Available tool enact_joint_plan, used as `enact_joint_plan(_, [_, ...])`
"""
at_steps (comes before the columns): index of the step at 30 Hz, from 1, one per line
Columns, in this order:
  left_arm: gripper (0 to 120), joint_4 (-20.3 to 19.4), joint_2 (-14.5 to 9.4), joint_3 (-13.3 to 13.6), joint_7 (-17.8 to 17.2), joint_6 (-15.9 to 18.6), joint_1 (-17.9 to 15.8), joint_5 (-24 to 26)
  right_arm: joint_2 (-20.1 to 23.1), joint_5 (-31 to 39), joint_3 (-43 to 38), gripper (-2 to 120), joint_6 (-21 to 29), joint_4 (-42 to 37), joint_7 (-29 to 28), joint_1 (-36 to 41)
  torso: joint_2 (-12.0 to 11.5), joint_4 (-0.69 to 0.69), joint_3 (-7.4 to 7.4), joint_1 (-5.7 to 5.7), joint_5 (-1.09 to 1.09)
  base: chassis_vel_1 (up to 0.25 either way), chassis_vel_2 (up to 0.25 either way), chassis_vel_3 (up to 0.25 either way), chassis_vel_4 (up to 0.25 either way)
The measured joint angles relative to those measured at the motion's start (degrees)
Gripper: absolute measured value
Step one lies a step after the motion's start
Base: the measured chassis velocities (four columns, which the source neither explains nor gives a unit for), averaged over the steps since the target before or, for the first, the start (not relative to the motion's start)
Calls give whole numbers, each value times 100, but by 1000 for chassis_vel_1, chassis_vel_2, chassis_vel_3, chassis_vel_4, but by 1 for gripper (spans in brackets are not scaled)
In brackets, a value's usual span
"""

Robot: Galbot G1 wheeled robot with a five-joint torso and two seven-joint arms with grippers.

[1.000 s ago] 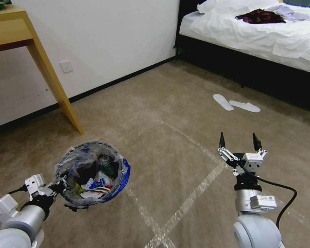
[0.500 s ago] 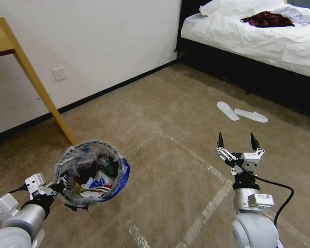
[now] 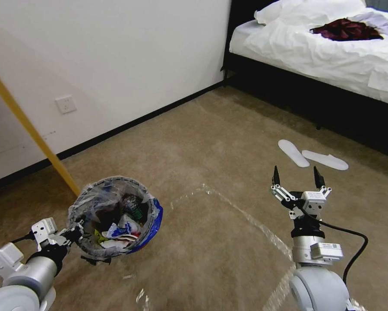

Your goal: Pick up the trash bin and place the garbage on the floor into it.

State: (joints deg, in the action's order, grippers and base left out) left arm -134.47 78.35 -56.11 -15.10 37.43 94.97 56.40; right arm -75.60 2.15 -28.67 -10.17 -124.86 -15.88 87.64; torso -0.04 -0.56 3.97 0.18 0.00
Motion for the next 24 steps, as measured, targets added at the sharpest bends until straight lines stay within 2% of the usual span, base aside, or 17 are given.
enact_joint_plan(24, [1, -27, 47, 56, -1, 3, 37, -47, 22, 2, 18, 100, -94, -5, -65, 12, 0, 0, 1, 0, 0, -201, 199, 207, -204])
